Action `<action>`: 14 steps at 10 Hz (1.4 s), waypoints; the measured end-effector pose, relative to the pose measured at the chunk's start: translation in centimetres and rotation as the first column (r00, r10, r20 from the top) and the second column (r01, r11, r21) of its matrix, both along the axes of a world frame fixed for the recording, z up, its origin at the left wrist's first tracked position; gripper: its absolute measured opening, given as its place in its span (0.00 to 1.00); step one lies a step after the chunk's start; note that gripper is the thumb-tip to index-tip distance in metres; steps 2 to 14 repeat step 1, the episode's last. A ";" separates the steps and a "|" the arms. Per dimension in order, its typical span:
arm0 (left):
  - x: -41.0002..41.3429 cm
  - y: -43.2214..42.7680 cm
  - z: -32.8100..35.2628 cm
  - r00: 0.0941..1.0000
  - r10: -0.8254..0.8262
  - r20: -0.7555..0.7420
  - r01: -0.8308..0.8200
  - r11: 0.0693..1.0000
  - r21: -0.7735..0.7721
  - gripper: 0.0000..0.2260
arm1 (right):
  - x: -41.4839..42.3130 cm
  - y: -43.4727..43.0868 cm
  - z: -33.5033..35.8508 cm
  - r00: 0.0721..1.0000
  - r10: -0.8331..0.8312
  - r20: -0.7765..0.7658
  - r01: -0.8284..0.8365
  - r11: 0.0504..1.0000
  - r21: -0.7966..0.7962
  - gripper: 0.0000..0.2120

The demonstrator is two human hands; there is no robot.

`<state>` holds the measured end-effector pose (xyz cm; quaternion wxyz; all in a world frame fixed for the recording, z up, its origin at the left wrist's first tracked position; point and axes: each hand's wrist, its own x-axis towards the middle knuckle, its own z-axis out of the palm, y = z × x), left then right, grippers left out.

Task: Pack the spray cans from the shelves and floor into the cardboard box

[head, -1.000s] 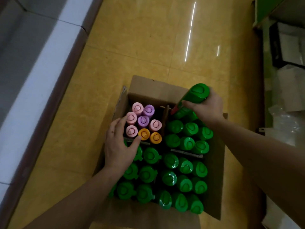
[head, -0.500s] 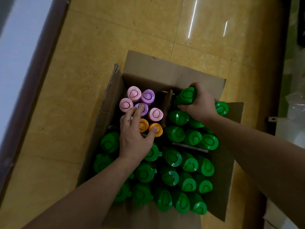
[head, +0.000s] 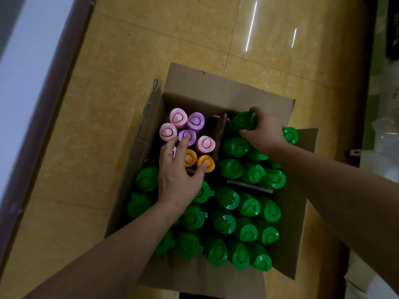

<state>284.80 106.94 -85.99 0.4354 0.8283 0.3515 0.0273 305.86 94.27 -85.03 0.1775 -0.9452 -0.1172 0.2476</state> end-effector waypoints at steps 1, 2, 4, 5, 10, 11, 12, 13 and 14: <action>-0.7 0.1 1.6 0.999 0.030 -0.028 -0.030 1.000 -0.001 0.37 | -0.9 -0.5 2.3 1.000 0.008 0.022 -0.009 1.000 0.025 0.33; -0.7 0.1 1.6 0.999 0.030 -0.028 -0.030 1.000 -0.001 0.37 | -0.9 -0.5 2.3 1.000 0.008 0.022 -0.009 1.000 0.025 0.33; -0.7 0.1 1.6 0.999 0.030 -0.028 -0.030 1.000 -0.001 0.37 | -0.9 -0.5 2.3 1.000 0.008 0.022 -0.009 1.000 0.025 0.33; -0.7 0.1 1.6 0.999 0.030 -0.028 -0.030 1.000 -0.001 0.37 | -0.9 -0.5 2.3 1.000 0.008 0.022 -0.009 1.000 0.025 0.33; -0.7 0.1 1.6 0.999 0.030 -0.028 -0.030 1.000 -0.001 0.37 | -0.9 -0.5 2.3 1.000 0.008 0.022 -0.009 1.000 0.025 0.33; -0.7 0.1 1.6 0.999 0.030 -0.028 -0.030 1.000 -0.001 0.37 | -0.9 -0.5 2.3 1.000 0.008 0.022 -0.009 1.000 0.025 0.33; -0.7 0.1 1.6 0.999 0.030 -0.028 -0.030 1.000 -0.001 0.37 | -0.9 -0.5 2.3 1.000 0.008 0.022 -0.009 1.000 0.025 0.33; -0.7 0.1 1.6 0.999 0.030 -0.028 -0.030 1.000 -0.001 0.37 | -0.9 -0.5 2.3 1.000 0.008 0.022 -0.009 1.000 0.025 0.33; -0.7 0.1 1.6 0.999 0.030 -0.028 -0.030 1.000 -0.001 0.37 | -0.9 -0.5 2.3 1.000 0.008 0.022 -0.009 1.000 0.025 0.33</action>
